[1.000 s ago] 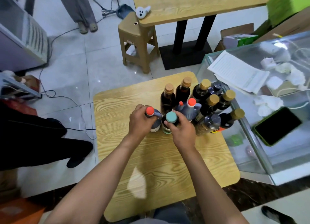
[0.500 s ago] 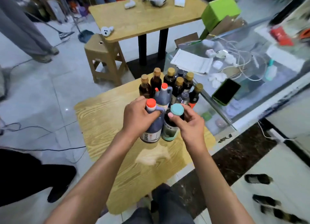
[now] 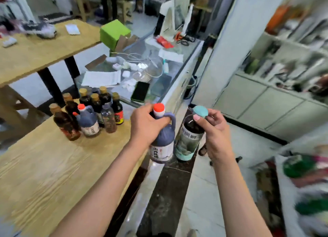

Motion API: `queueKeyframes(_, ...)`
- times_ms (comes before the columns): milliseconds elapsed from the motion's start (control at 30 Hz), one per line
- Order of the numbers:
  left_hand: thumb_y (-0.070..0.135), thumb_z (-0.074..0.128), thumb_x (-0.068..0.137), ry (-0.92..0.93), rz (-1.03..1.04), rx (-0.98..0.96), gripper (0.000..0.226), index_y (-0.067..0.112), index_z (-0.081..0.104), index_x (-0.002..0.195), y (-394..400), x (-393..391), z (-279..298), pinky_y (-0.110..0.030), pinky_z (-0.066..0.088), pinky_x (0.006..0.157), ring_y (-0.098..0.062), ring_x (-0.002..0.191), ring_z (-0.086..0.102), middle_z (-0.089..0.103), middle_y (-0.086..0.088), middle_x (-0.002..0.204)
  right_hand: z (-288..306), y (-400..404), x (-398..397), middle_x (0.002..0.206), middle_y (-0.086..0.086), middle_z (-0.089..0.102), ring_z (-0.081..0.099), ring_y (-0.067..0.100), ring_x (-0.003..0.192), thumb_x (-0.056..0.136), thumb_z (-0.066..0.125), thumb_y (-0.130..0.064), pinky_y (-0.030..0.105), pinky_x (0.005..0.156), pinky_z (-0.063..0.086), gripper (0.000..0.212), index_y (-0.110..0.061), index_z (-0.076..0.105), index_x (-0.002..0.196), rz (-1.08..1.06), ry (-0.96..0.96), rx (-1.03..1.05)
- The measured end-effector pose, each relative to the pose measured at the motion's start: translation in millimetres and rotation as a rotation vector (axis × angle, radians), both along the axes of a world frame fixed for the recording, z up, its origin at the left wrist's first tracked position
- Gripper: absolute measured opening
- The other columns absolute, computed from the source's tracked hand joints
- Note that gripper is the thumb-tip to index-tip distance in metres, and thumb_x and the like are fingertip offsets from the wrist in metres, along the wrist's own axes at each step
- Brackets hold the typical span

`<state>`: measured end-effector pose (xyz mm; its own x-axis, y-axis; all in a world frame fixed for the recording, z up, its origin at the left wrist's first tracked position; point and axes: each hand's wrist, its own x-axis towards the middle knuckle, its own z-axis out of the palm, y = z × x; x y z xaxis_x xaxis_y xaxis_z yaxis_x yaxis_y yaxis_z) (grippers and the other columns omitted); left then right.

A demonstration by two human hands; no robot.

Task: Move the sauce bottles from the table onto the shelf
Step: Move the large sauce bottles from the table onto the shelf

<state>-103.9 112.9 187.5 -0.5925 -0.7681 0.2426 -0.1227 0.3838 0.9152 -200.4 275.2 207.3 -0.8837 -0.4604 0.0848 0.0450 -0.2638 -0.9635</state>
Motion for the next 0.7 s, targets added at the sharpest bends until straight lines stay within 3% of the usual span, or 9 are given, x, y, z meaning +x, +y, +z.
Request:
queueKeyframes(67, 0.043, 0.072, 0.054, 0.071, -0.082, -0.012, 0.032, 0.017, 0.067, 0.072, 29.5, -27.3, 20.5, -0.036, 0.049, 0.06, -0.015, 0.065, 0.059, 0.064, 0.002, 0.067, 9.3, 31.4, -6.8, 0.088, 0.002, 0.075, 0.069, 0.012, 0.081, 0.075, 0.073, 0.001, 0.022, 0.076, 0.054, 0.027, -0.009, 0.062, 0.097, -0.066, 0.023, -0.047)
queueKeyframes(167, 0.035, 0.078, 0.056, 0.14, -0.205, 0.015, 0.022, 0.021, 0.067, 0.069, 79.6, -62.0, 57.6, -0.031, 0.049, 0.058, -0.004, 0.06, 0.052, 0.061, 0.009, 0.062, 25.1, 79.7, -17.6, 0.088, 0.003, 0.076, 0.07, 0.014, 0.079, 0.069, 0.077, -0.003, 0.024, 0.076, 0.055, 0.031, -0.009, 0.066, 0.097, -0.151, 0.022, -0.139)
queueKeyframes(367, 0.017, 0.083, 0.06, 0.243, -0.429, 0.049, 0.019, 0.02, 0.068, 0.071, 197.9, -124.4, 110.4, -0.04, 0.056, 0.065, -0.006, 0.065, 0.058, 0.071, -0.001, 0.071, 78.3, 205.8, -47.1, 0.098, 0.02, 0.072, 0.066, 0.03, 0.09, 0.077, 0.07, -0.009, 0.042, 0.09, 0.052, 0.025, -0.003, 0.074, 0.101, -0.298, 0.053, -0.185)
queueKeyframes(533, 0.021, 0.084, 0.059, 0.315, -0.564, 0.052, 0.026, 0.038, 0.067, 0.069, 303.8, -167.5, 144.4, -0.042, 0.059, 0.074, -0.002, 0.072, 0.064, 0.069, 0.015, 0.072, 124.6, 306.9, -69.6, 0.086, 0.009, 0.074, 0.068, 0.02, 0.078, 0.09, 0.066, -0.004, 0.031, 0.077, 0.055, 0.013, -0.01, 0.077, 0.09, -0.416, 0.205, -0.158)
queueKeyframes(700, 0.019, 0.084, 0.063, 0.373, -0.636, 0.021, 0.026, 0.034, 0.067, 0.076, 406.8, -211.4, 171.9, -0.036, 0.06, 0.073, -0.002, 0.074, 0.065, 0.07, 0.014, 0.076, 152.3, 402.9, -92.4, 0.091, 0.01, 0.075, 0.07, 0.02, 0.082, 0.09, 0.067, -0.007, 0.032, 0.074, 0.056, 0.014, -0.007, 0.075, 0.101, -0.548, 0.342, -0.113)
